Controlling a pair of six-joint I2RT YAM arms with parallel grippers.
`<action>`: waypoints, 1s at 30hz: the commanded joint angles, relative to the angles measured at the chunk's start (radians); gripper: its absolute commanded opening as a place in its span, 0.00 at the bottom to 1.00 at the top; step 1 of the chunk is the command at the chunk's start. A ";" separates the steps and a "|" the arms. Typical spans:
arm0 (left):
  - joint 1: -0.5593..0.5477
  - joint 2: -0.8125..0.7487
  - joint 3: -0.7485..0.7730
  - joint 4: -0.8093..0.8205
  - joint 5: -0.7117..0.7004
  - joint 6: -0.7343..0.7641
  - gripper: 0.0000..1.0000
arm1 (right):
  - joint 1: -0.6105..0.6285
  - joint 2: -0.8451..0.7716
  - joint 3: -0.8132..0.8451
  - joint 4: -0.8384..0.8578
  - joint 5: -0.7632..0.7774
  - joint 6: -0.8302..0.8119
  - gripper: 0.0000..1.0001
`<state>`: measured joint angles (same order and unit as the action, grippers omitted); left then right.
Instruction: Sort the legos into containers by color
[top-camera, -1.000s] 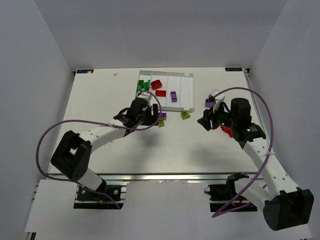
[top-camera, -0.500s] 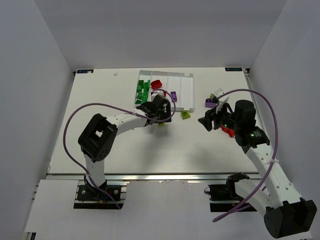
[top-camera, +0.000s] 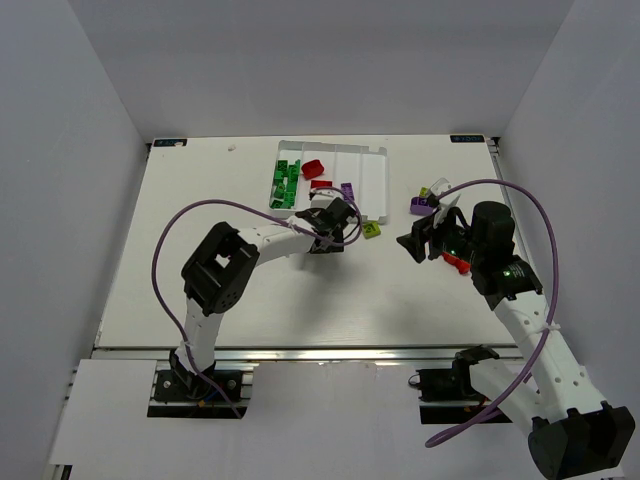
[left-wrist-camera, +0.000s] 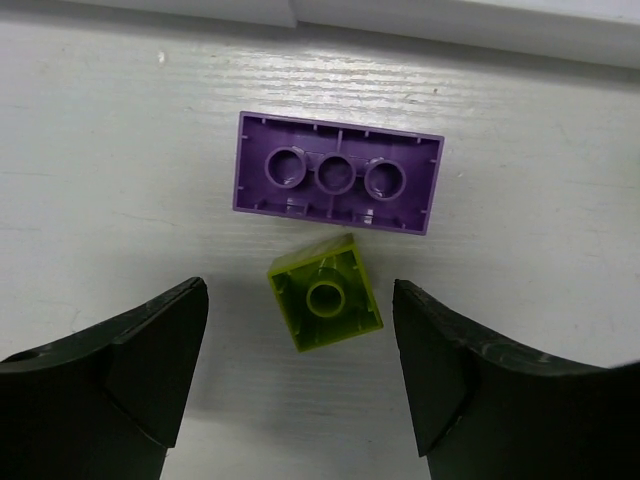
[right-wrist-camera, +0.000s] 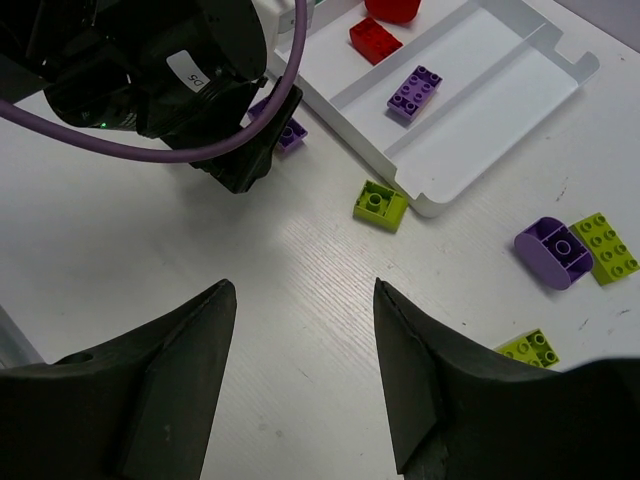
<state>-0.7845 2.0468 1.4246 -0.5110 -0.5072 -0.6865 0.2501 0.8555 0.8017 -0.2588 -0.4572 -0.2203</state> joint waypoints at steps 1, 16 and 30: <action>-0.002 -0.011 0.048 -0.020 -0.054 -0.018 0.83 | 0.005 -0.019 -0.010 0.046 -0.017 0.002 0.63; -0.002 0.032 0.059 0.012 -0.031 -0.004 0.47 | 0.003 -0.027 -0.010 0.046 -0.024 0.006 0.63; -0.104 -0.187 -0.055 0.031 0.105 0.079 0.12 | 0.003 -0.072 -0.012 0.061 0.012 0.002 0.27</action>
<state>-0.8688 1.9835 1.3663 -0.5014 -0.4530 -0.6533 0.2508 0.8165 0.8005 -0.2554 -0.4648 -0.2234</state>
